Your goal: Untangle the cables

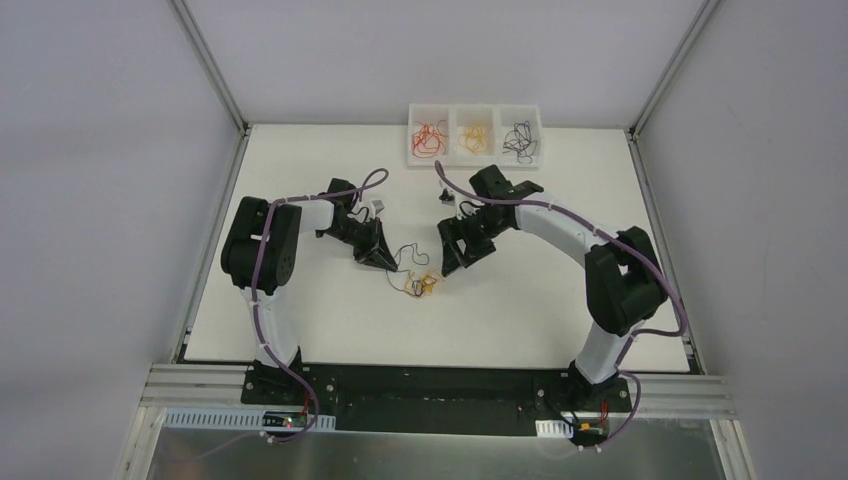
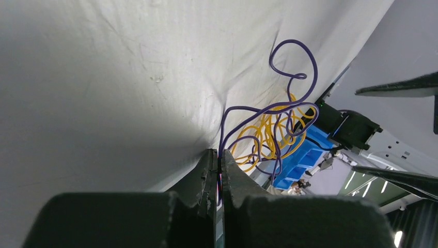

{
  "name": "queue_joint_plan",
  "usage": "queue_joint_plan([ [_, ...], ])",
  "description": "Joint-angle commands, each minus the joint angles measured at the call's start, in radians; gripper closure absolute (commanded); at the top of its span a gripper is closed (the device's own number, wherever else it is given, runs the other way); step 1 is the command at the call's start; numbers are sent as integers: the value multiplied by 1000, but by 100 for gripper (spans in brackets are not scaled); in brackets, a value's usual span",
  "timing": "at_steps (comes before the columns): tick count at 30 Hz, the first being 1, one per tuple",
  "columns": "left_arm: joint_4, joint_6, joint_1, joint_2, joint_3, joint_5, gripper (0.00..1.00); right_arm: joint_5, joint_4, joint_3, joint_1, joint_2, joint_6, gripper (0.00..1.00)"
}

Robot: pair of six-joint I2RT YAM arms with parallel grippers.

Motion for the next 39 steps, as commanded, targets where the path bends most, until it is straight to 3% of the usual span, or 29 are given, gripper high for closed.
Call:
queue_joint_plan([
  [1,-19,49,-5,-26,-9,-49,100,95,136,15,63,77,3,24],
  [5,-30,65,-6,-25,-5,-61,100,123,162,49,110,143,16,30],
  [13,-42,89,-6,-29,-9,-79,100,235,260,60,151,216,108,50],
  [20,-77,128,22,-46,-10,-101,100,314,195,15,109,153,38,100],
  [30,-229,256,296,-101,-50,-226,100,371,-7,-55,-261,-105,-141,100],
  [39,-417,457,493,-49,83,-389,100,438,-115,23,-690,-182,-314,100],
])
